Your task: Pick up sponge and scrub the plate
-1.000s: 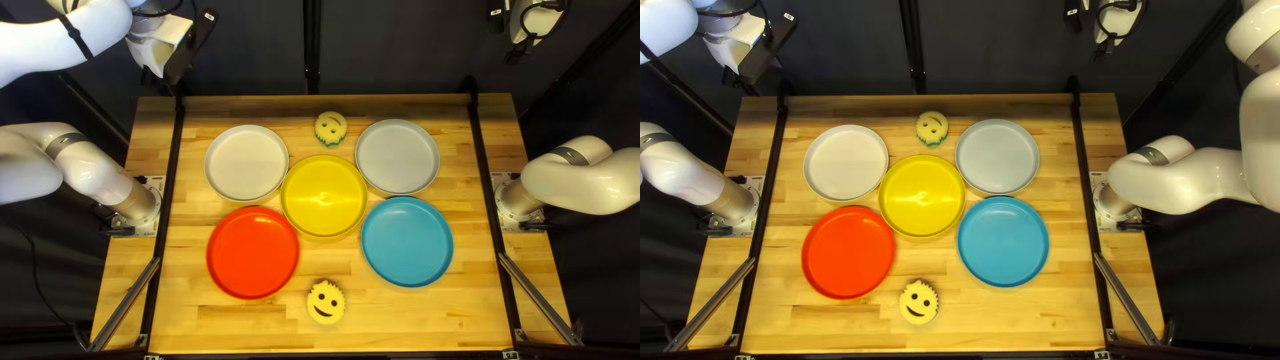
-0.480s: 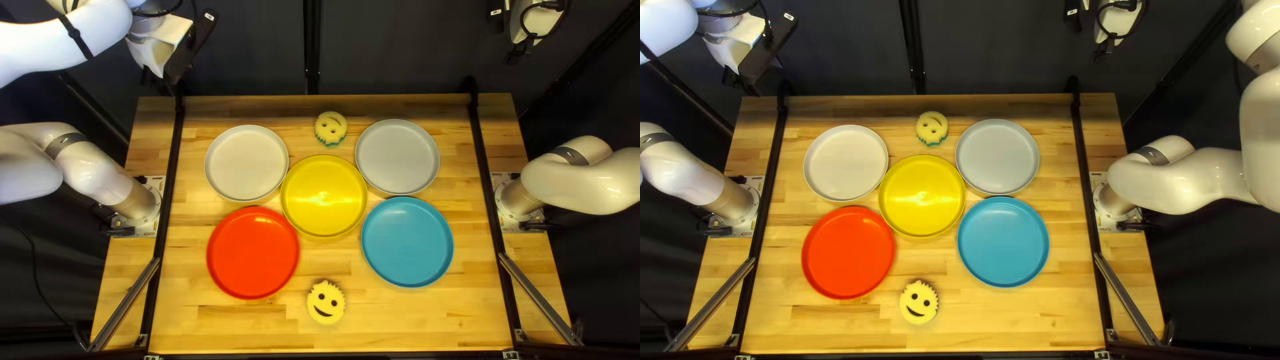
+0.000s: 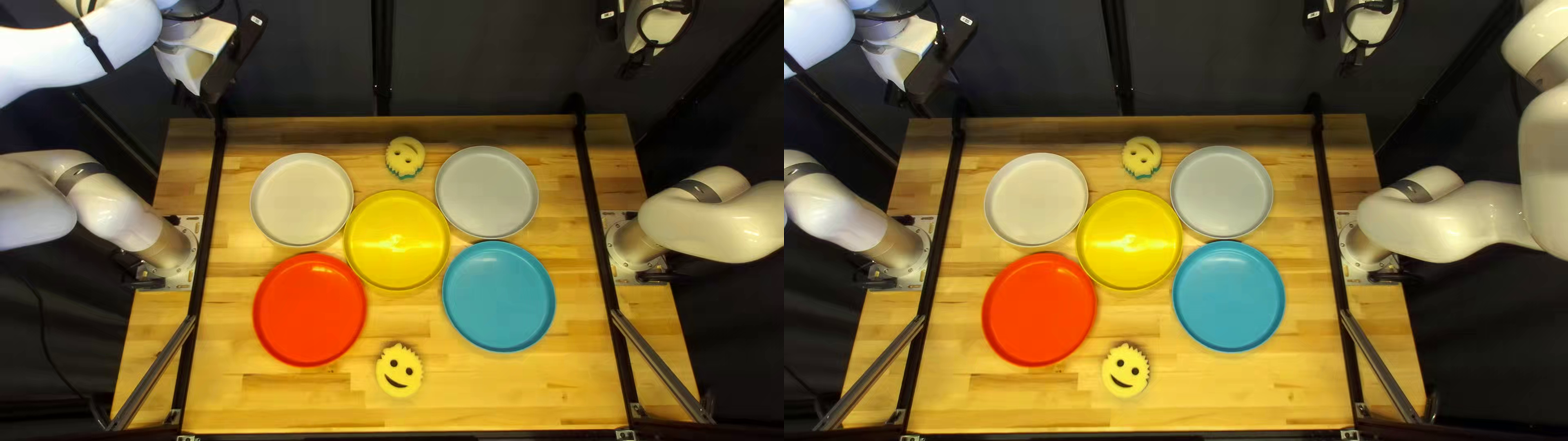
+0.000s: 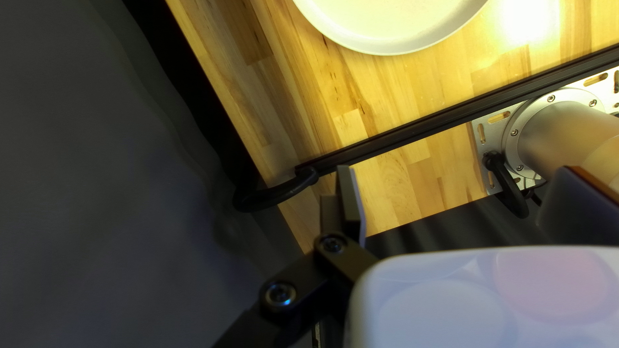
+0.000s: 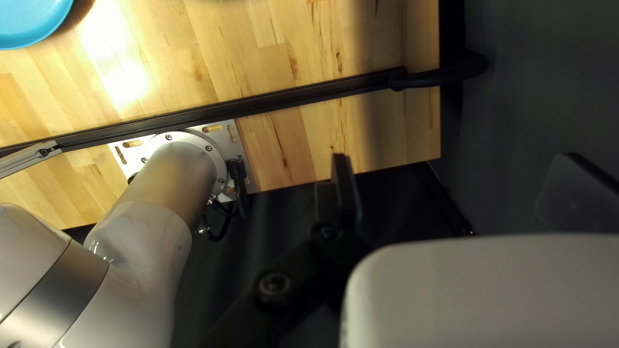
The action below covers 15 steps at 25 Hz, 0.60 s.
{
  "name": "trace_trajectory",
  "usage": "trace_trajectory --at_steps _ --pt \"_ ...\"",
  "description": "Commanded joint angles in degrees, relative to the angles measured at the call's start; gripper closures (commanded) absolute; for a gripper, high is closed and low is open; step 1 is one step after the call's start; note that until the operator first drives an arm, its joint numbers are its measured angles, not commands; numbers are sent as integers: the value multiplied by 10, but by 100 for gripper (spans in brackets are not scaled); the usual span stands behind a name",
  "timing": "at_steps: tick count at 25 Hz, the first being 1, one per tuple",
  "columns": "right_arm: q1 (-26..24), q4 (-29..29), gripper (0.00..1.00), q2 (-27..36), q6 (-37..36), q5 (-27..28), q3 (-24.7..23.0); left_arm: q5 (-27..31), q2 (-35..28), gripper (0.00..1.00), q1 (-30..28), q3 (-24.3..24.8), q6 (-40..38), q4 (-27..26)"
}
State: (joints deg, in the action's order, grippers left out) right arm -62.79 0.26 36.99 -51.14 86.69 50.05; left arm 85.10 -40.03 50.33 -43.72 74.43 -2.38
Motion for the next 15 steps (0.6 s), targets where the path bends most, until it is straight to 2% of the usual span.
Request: trace_trajectory --at_steps 1,4,10,15 --pt "24 32 0 -16 38 -28 -10 0 0 0 0 0 0 0" --pt "44 53 0 -35 64 -53 -14 0 0 0 0 0 0 0" --pt "129 87 0 -79 141 -159 -51 0 0 0 0 0 0 0" --pt "139 87 0 -88 140 -166 -53 0 0 0 0 0 0 0"
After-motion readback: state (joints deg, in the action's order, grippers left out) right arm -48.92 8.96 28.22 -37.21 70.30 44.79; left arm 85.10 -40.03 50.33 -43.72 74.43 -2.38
